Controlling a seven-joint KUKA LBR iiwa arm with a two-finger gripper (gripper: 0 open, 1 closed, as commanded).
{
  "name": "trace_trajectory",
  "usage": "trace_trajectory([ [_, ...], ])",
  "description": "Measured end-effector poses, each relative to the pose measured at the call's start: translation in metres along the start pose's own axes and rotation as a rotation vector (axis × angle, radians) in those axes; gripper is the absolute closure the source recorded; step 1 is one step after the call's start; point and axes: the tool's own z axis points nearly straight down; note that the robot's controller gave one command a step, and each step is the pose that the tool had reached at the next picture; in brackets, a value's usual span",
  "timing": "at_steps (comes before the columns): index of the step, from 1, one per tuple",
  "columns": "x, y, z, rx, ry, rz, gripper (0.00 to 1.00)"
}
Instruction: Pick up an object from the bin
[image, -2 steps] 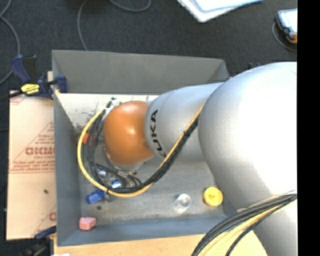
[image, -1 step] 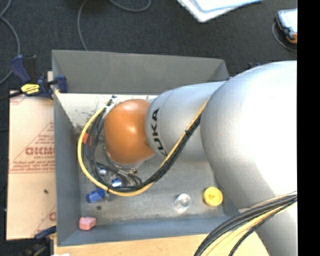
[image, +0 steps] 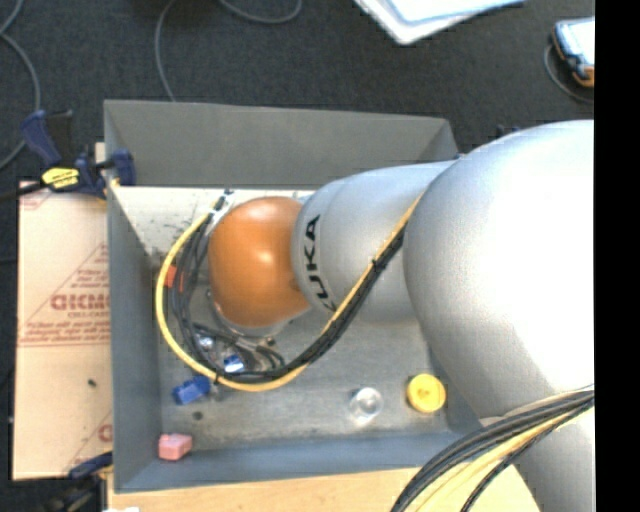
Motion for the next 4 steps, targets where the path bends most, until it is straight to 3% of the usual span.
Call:
trace_trajectory([
  [2, 0.002, 0.000, -0.023, 0.000, 0.009, 0.001, 1.00],
  [4, 0.001, 0.000, -0.064, 0.000, 0.003, 0.004, 1.00],
])
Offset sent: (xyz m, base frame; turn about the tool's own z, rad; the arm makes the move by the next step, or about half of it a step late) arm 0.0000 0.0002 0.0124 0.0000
